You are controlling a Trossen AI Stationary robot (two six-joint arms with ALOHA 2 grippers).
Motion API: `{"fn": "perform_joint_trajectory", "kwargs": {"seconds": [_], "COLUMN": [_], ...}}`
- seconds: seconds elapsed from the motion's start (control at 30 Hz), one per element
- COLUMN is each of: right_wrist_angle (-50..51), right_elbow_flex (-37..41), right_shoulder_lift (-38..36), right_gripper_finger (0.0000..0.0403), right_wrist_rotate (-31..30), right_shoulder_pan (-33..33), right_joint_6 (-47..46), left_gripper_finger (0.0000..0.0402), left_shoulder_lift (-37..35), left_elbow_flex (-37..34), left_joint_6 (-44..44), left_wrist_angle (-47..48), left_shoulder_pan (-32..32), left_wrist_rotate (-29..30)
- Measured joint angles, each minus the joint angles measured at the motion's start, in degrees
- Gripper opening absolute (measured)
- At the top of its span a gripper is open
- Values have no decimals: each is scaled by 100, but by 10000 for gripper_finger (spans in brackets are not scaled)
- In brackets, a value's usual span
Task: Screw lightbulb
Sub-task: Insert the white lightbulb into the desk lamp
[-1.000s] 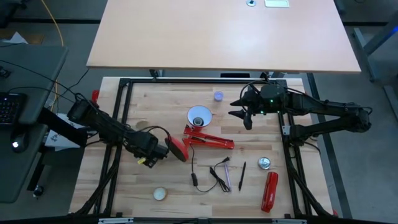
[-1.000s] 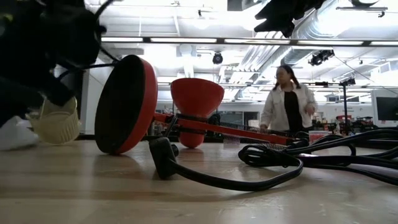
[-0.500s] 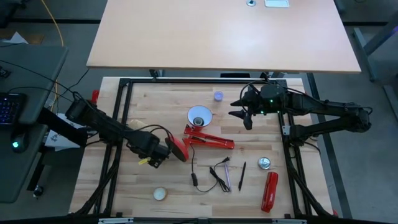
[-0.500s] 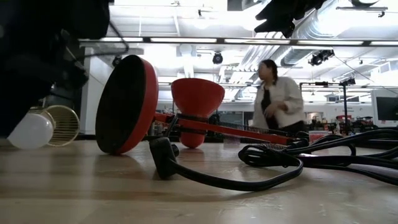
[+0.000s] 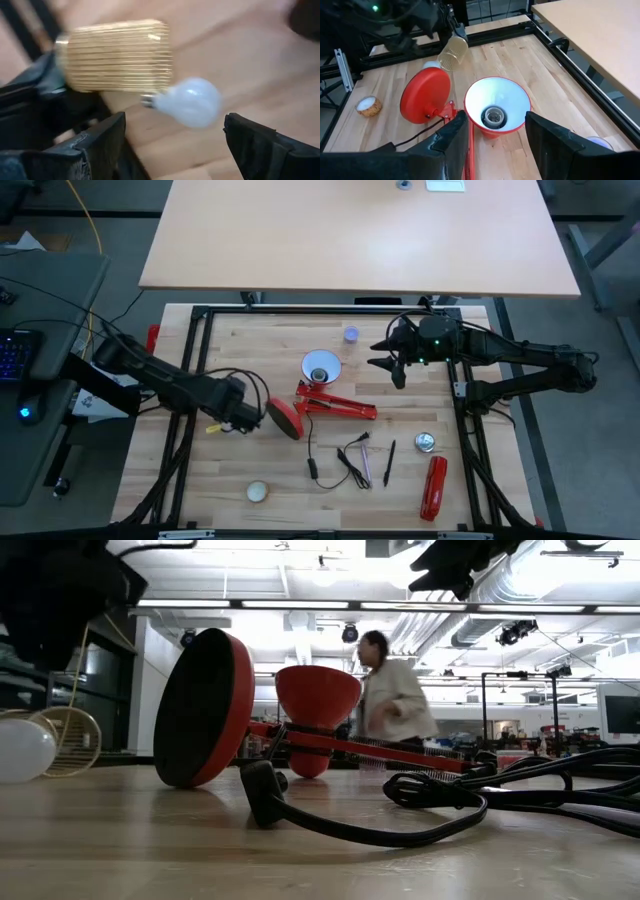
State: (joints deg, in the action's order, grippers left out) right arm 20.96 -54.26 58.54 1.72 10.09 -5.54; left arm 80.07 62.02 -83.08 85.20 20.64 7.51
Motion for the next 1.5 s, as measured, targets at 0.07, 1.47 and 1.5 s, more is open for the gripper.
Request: {"fn": "perform_joint_trajectory", "kwargs": {"seconds": [0.07, 1.47, 1.5], "right_wrist_angle": [-40, -62, -62], "right_elbow_flex": [0, 0, 1], "right_shoulder_lift": [0, -2, -2], "right_gripper_finger": [189, 189, 189], "right_wrist_rotate": [0, 0, 0], "right_shoulder_pan": [0, 6, 6], "right_joint_6": [-20, -345, -345], "left_gripper_finger": [319, 0, 0], "left_shoulder_lift": [-34, 319, 319], "left_elbow_flex": [-60, -1293, -1325], "left_joint_6": [-297, -3528, -3549], "left_wrist_angle": [391, -362, -411], "left_shoulder_pan": [-28, 1271, 1229], "left_wrist_rotate": [-21, -1192, -1176]}}
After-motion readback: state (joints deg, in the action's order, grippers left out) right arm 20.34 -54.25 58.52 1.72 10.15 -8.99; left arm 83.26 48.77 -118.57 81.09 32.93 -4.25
